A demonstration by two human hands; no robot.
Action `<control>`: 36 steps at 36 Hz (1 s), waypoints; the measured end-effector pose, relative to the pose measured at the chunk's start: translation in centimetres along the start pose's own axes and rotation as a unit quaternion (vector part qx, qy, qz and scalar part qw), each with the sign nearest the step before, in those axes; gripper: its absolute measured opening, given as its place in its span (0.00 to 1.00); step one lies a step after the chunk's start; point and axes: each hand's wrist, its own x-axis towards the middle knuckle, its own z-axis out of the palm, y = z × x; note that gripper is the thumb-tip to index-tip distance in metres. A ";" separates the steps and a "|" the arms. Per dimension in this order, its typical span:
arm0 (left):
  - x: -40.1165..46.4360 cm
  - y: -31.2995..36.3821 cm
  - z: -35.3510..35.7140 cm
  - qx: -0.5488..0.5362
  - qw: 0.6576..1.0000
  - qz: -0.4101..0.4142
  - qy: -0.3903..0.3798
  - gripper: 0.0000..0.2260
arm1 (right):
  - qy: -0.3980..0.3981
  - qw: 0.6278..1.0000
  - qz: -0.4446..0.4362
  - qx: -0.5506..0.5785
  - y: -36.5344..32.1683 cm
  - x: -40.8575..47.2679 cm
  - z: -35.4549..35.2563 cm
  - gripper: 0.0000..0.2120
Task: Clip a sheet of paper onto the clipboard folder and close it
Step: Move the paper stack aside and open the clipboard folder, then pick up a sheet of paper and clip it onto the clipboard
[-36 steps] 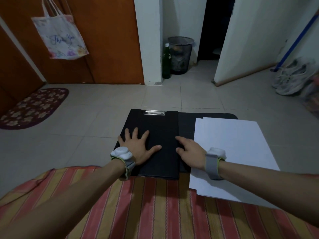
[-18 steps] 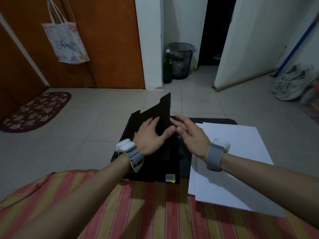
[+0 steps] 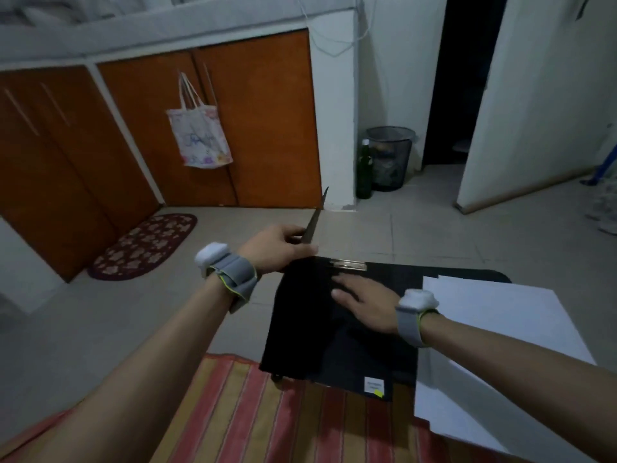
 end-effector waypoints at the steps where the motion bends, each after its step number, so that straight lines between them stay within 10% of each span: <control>1: -0.1 -0.1 -1.3 0.038 0.999 -0.001 0.003 0.20 | -0.026 0.999 0.009 -0.030 0.1 0.2 0.5 0.27; 11: -0.4 -8.7 -9.7 0.363 0.915 -0.160 0.075 0.24 | -0.219 0.942 0.044 -0.251 0.0 -0.6 3.8 0.35; 20: -1.9 -19.3 -1.1 0.326 0.895 -0.250 0.174 0.60 | -0.222 0.924 0.029 -0.309 2.1 -1.6 4.2 0.35; 31: -0.6 -19.9 4.9 0.304 0.894 -0.282 0.171 0.48 | -0.181 0.937 0.009 -0.298 6.6 -3.2 4.7 0.37; 36: 0.6 -17.3 8.1 0.328 0.937 -0.070 0.094 0.37 | -0.167 0.941 0.004 -0.295 6.7 -3.4 5.0 0.36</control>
